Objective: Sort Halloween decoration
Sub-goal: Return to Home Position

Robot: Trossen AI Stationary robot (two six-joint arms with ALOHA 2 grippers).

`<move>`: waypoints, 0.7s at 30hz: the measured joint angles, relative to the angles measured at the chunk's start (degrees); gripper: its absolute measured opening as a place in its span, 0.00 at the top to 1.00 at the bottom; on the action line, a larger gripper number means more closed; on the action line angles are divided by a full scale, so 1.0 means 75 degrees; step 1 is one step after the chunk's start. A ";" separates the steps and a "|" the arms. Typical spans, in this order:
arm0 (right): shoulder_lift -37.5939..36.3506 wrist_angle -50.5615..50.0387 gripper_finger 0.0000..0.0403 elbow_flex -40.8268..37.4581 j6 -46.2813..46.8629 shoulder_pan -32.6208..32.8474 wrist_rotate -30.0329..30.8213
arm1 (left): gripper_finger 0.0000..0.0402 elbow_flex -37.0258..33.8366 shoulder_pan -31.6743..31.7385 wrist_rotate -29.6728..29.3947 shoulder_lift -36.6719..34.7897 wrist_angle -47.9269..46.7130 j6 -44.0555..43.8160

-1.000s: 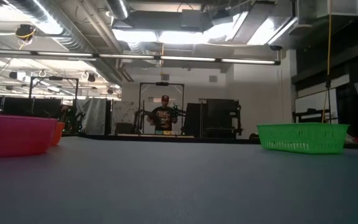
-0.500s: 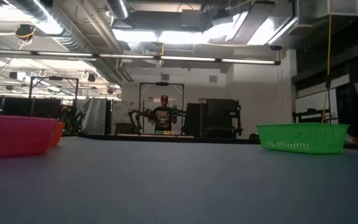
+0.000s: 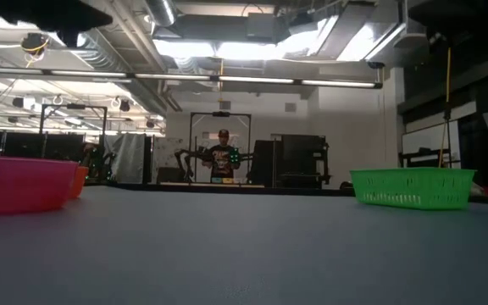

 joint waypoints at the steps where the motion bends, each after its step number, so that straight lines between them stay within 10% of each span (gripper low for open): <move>1: -0.0194 -0.0005 0.98 -0.0145 0.0050 0.0000 -0.0001 | 1.00 -0.0127 0.0000 0.0064 -0.0069 0.0042 -0.0006; 21: -0.1823 0.0903 0.98 -0.2343 0.0441 0.0000 -0.0194 | 1.00 -0.1735 0.0000 0.0616 -0.1744 0.0794 -0.0378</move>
